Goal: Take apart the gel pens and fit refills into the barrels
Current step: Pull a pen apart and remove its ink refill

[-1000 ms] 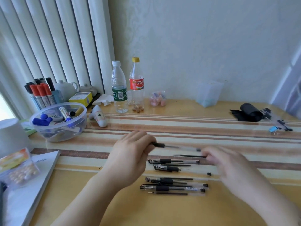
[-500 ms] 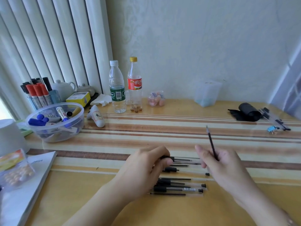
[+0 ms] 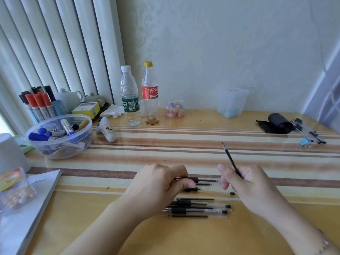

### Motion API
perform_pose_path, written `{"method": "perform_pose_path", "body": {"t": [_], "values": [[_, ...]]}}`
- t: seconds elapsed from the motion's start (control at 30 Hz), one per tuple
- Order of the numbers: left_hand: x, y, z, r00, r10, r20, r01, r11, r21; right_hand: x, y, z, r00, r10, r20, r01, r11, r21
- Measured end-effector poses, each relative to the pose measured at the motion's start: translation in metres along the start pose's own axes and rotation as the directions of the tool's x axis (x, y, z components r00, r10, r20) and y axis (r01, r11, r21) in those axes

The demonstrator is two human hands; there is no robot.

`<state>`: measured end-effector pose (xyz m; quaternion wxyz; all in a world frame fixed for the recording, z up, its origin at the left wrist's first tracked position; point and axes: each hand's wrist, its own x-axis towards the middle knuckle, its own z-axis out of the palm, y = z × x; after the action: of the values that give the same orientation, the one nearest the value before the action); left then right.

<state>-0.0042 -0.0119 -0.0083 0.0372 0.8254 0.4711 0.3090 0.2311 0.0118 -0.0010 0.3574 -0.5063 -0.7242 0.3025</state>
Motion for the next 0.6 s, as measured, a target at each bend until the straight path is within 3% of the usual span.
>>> {"method": "perform_pose_path", "body": {"t": [0.17,0.4,0.5,0.6], "values": [[-0.003,-0.002,-0.011,0.999,-0.013,-0.043,0.012,1.000,-0.014,0.002,0.000,-0.008,0.999,0.015,-0.028,-0.012,0.994,0.111],[-0.003,0.001,-0.009,0.997,0.076,0.026,-0.073,0.992,-0.104,0.002,0.004,-0.002,1.000,-0.020,-0.015,0.020,0.998,0.055],[-0.002,0.002,-0.009,0.998,0.059,0.029,-0.053,0.982,-0.180,-0.001,0.005,0.002,0.987,-0.122,-0.107,0.122,0.993,-0.010],[0.000,0.002,-0.007,1.000,0.014,0.006,-0.012,0.966,-0.257,-0.004,0.005,0.006,0.914,-0.343,-0.219,0.314,0.937,-0.154]]}}
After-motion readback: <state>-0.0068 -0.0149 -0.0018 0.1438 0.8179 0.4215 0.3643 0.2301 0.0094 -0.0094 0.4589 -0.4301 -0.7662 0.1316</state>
